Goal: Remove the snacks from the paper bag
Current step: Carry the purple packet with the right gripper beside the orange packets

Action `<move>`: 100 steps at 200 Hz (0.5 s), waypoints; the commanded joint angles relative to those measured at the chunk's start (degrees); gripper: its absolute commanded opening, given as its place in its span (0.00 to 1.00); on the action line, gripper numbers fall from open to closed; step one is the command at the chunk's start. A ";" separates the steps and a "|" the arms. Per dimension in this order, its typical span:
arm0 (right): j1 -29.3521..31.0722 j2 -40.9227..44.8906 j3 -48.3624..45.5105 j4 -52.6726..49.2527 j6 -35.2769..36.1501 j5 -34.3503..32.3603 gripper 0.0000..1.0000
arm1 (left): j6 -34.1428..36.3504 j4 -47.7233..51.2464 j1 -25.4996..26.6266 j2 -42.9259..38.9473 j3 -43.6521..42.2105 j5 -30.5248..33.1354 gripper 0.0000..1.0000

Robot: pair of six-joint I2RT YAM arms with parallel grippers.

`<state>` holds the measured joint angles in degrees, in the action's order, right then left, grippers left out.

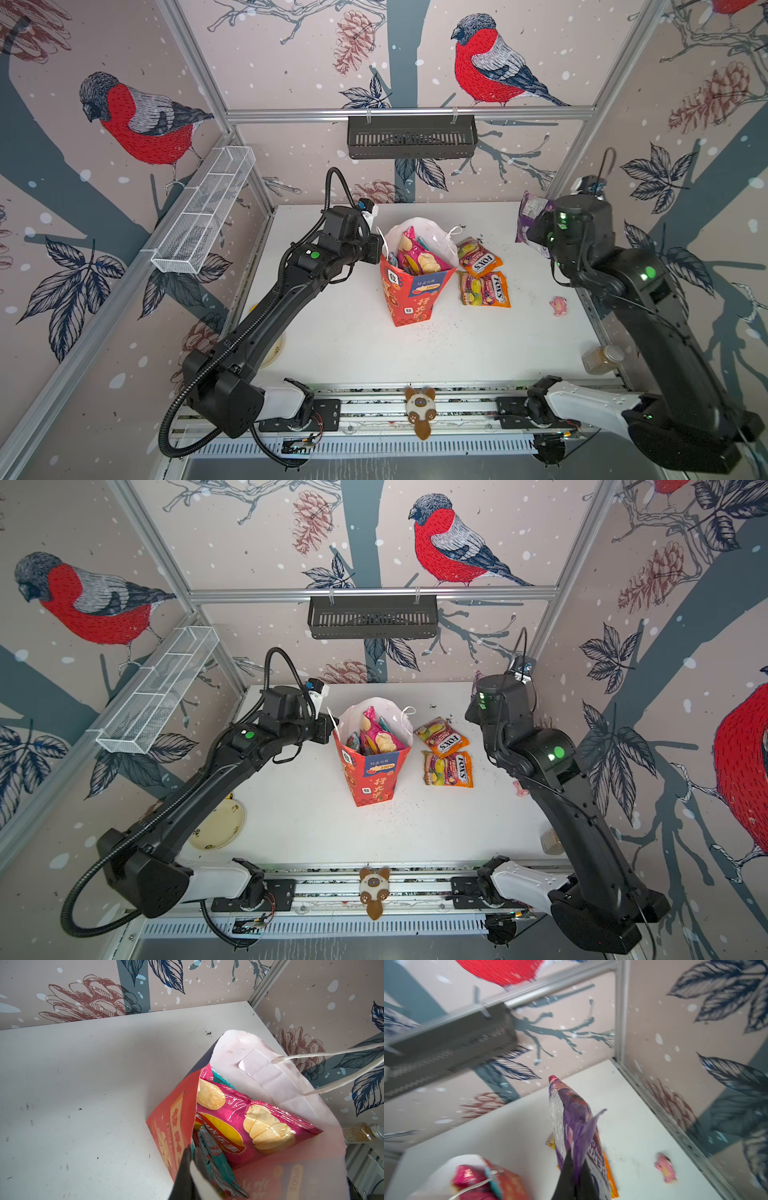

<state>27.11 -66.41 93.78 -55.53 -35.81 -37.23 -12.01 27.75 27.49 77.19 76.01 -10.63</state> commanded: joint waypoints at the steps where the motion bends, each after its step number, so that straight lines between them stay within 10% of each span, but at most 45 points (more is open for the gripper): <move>1: -6.21 1.04 -6.04 -0.72 0.21 1.81 0.01 | 0.55 -3.58 -0.24 0.24 0.79 -0.88 0.00; 100: -22.67 -8.89 -24.34 8.43 7.26 8.43 0.01 | 0.59 -3.55 -1.03 0.42 0.12 -1.12 0.00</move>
<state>5.10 -71.57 69.95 -50.41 -31.00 -26.26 -11.94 27.70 26.79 77.67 76.09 -11.03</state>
